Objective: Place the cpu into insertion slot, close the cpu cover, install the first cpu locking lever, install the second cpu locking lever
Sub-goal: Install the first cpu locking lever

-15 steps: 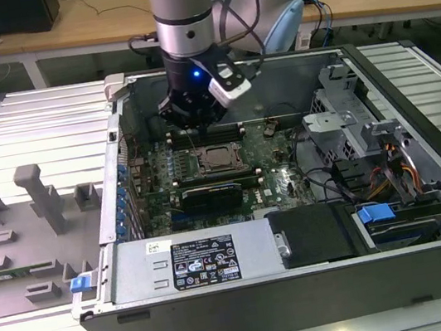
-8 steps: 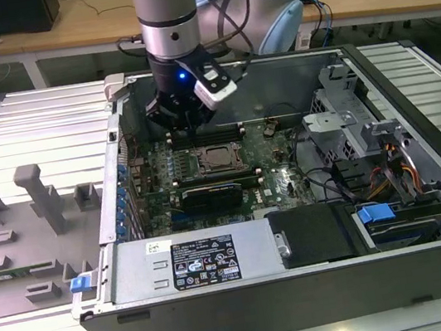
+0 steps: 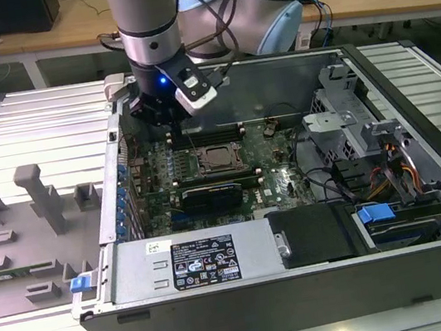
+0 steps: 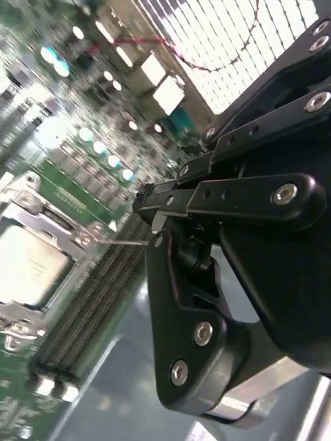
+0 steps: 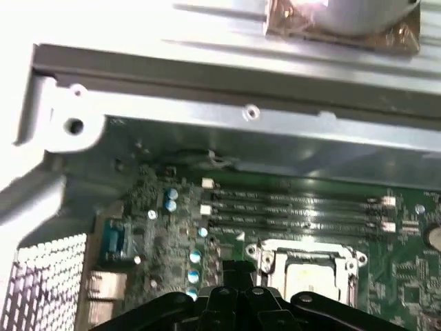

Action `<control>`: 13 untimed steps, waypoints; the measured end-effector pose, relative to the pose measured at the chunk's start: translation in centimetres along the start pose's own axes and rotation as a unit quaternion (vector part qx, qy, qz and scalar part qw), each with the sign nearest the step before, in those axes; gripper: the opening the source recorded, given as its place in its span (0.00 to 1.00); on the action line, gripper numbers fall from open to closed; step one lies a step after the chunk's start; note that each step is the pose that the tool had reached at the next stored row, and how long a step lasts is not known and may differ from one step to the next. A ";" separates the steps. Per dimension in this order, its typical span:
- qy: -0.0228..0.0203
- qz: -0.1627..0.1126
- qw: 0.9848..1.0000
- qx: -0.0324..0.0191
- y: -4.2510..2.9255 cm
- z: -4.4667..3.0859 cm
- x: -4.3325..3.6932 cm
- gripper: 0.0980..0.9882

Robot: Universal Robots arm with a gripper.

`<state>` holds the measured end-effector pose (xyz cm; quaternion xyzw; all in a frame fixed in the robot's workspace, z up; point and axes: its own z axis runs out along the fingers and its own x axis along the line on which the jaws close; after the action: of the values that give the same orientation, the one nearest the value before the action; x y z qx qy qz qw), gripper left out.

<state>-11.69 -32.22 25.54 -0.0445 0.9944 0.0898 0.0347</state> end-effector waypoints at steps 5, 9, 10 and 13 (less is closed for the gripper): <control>-0.003 0.002 1.000 -0.031 0.00 0.01 -0.04 0.01; -0.003 0.002 1.000 -0.031 -0.13 0.11 -1.28 0.01; -0.003 0.002 1.000 -0.031 -0.22 0.19 -2.16 0.01; -0.003 0.002 1.000 -0.031 -0.33 0.29 -3.16 0.01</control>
<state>-8.50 -32.23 25.44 -0.0435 0.9911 0.1205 0.0365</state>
